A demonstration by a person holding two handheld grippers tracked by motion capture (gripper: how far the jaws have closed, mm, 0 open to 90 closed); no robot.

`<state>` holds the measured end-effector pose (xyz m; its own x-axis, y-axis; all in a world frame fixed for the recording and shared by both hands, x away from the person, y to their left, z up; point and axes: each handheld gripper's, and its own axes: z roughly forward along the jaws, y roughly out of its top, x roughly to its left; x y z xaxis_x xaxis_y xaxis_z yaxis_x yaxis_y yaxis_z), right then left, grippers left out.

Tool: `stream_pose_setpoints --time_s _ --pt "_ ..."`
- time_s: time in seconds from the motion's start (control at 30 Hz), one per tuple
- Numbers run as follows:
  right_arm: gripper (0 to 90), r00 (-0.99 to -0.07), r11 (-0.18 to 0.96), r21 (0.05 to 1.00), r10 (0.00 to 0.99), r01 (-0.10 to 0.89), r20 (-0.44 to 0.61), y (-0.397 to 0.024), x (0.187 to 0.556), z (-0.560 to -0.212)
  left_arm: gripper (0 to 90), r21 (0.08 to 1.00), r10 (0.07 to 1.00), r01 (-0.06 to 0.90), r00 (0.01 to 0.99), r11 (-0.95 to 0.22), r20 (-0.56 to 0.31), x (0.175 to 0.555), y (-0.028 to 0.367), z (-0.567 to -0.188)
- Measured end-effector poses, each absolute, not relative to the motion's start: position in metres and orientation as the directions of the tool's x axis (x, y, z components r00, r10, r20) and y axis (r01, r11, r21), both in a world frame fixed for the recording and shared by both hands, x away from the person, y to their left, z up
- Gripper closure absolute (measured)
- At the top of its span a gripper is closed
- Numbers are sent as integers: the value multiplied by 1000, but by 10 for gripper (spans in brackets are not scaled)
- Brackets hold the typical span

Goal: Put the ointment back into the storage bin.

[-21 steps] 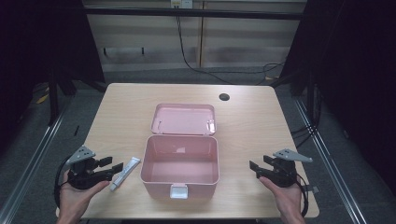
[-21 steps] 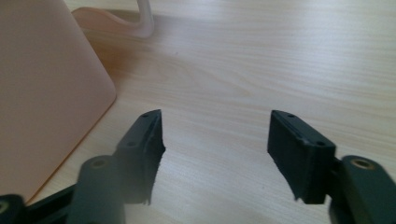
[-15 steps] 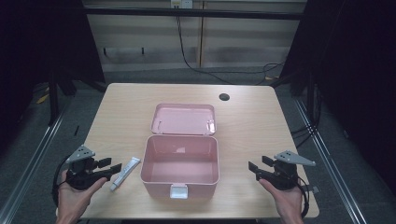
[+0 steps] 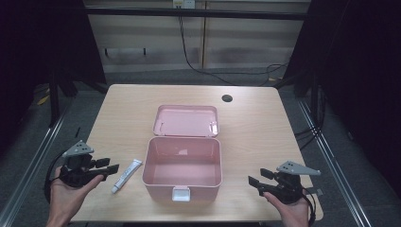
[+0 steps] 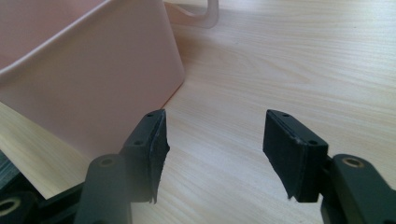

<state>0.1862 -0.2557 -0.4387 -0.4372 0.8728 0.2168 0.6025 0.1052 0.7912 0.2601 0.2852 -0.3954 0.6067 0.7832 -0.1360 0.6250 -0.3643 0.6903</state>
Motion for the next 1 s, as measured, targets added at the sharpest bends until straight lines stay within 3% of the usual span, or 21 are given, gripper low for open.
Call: stream_pose_setpoints --time_s 0.2,0.37,0.53,1.0 --pt "398 -437 91 792 869 604 233 -256 188 -439 485 632 752 673 626 -385 -208 273 285 -394" --pt "398 -441 99 788 867 607 231 -255 189 -439 557 533 784 703 611 -472 -112 278 279 -391" --pt "397 -440 96 788 867 608 233 -255 189 -439 563 485 790 721 605 -495 -94 285 275 -388" --pt "390 -435 103 778 870 620 232 -255 189 -440 590 308 770 762 626 -569 -125 308 257 -401"
